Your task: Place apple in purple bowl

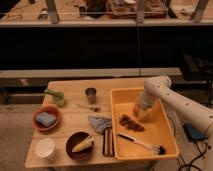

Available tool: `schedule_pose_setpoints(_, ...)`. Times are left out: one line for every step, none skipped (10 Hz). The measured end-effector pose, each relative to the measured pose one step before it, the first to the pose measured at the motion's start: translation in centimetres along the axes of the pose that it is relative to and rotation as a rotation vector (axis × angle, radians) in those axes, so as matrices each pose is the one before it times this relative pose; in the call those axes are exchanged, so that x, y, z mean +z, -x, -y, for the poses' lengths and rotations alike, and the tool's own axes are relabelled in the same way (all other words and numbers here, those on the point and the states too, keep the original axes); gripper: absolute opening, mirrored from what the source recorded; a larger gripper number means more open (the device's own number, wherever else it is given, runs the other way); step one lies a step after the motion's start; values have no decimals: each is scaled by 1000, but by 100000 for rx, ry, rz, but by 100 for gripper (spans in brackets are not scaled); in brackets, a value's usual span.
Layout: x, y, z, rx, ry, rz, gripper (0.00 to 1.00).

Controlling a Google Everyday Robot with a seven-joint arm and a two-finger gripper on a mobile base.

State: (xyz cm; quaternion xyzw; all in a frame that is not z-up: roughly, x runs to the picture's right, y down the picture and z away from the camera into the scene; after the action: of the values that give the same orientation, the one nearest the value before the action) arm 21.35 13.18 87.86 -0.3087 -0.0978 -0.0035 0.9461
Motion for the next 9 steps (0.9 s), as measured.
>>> schedule_pose_setpoints(-335, -2, -10, -165, -179, -15, 32)
schedule_pose_setpoints(-480, 106, 76, -254, -495, 105, 28)
schedule_pose_setpoints(-303, 80, -23, -193, -211, 82, 28)
schedule_pose_setpoints(-495, 158, -2, -358, -490, 177, 28)
schedule_pose_setpoints(-1225, 456, 128, -1280, -1244, 223, 28)
schedule_pose_setpoints(-1459, 592, 115, -1406, -924, 451, 28)
schedule_pose_setpoints(-1545, 653, 134, -1291, -531, 1171, 28)
schedule_pose_setpoints(-2720, 1134, 78, -2422, -353, 2934, 28)
schedule_pose_setpoints(-1681, 873, 36, -1825, -297, 2070, 28)
